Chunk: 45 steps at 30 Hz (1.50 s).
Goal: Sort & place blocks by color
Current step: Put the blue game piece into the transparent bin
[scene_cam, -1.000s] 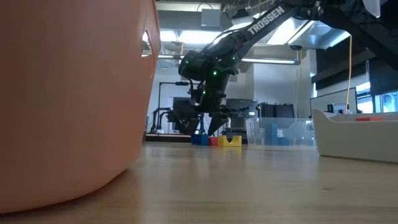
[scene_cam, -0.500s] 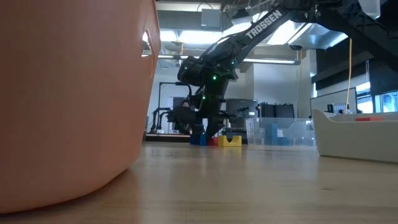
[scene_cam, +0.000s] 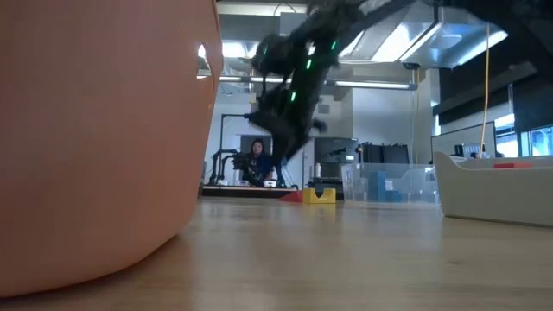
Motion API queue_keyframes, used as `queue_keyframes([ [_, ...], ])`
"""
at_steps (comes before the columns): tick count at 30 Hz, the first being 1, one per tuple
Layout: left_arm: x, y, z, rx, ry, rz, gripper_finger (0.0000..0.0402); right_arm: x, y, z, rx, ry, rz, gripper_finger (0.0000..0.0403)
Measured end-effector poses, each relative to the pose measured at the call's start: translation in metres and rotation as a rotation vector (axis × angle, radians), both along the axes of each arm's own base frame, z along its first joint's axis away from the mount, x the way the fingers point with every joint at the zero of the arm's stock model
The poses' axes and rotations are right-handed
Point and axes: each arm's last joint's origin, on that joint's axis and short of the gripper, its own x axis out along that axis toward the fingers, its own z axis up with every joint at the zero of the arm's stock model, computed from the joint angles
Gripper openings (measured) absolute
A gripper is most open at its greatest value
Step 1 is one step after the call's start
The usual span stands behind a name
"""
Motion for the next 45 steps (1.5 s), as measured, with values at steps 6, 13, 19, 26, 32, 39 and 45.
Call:
queue_keyframes([
  [6,0.000,0.000,0.000,0.000,0.002,0.000,0.0279,-0.043,0.030,0.054,-0.058,-0.109,0.119,0.0096],
  [13,0.000,0.000,0.000,0.000,0.002,0.000,0.0279,-0.124,0.068,0.096,-0.057,-0.456,0.139,0.0096],
  [19,0.000,0.000,0.000,-0.001,0.001,0.009,0.0279,-0.180,0.078,0.098,-0.028,-0.590,-0.040,0.0096],
  [26,-0.001,0.002,0.000,-0.008,-0.001,0.056,0.0279,-0.226,0.067,0.121,-0.050,-0.375,-0.214,0.0096],
  [32,-0.001,0.003,0.000,-0.013,-0.001,0.101,0.0279,-0.249,0.043,0.126,0.002,-0.132,-0.297,0.0096],
  [39,-0.001,0.003,0.000,-0.015,0.000,0.118,0.0279,-0.244,0.003,0.101,0.080,0.034,-0.365,0.0096],
  [45,-0.001,0.003,0.000,-0.015,0.000,0.121,0.0279,-0.228,-0.041,0.064,0.160,0.121,-0.405,0.0096],
])
